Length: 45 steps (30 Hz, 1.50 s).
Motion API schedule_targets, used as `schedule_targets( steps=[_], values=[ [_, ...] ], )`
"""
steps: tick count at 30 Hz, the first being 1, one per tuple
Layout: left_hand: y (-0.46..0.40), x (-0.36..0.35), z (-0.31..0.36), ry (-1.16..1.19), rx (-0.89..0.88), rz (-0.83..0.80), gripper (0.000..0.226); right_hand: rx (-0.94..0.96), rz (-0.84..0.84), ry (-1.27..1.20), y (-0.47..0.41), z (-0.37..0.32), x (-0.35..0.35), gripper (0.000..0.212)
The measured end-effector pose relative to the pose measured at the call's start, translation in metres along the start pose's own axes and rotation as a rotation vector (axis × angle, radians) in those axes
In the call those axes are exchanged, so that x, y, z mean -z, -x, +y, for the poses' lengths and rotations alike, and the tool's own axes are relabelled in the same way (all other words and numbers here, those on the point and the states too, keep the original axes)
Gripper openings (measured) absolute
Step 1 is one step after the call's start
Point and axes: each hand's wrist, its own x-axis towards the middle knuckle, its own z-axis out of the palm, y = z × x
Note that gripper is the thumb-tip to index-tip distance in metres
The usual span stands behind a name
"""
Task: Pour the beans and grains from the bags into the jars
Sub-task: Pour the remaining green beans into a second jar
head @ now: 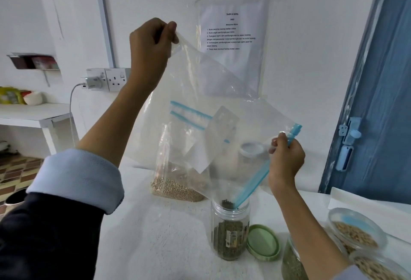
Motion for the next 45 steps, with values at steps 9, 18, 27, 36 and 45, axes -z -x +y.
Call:
schedule_targets(
  steps=[9, 18, 27, 36, 45],
  values=[
    [-0.002, 0.002, -0.004, -0.024, -0.001, -0.033, 0.036, 0.045, 0.082, 0.020, 0.000, 0.004, 0.000, 0.024],
    [0.003, 0.026, 0.000, 0.049, 0.061, -0.380, 0.011, 0.022, 0.066, 0.103, -0.002, 0.006, 0.002, 0.025],
    [0.010, 0.051, -0.016, 0.072, 0.272, -0.673, 0.064, 0.004, 0.056, 0.113, -0.002, 0.007, -0.001, 0.027],
    [0.018, 0.058, -0.034, -0.072, 0.349, -0.423, 0.036, -0.010, 0.070, 0.115, -0.001, 0.008, -0.002, 0.026],
    [0.041, 0.038, -0.040, -0.298, 0.245, -0.379, 0.023, -0.027, 0.095, 0.118, 0.007, 0.004, -0.006, 0.022]
  ],
)
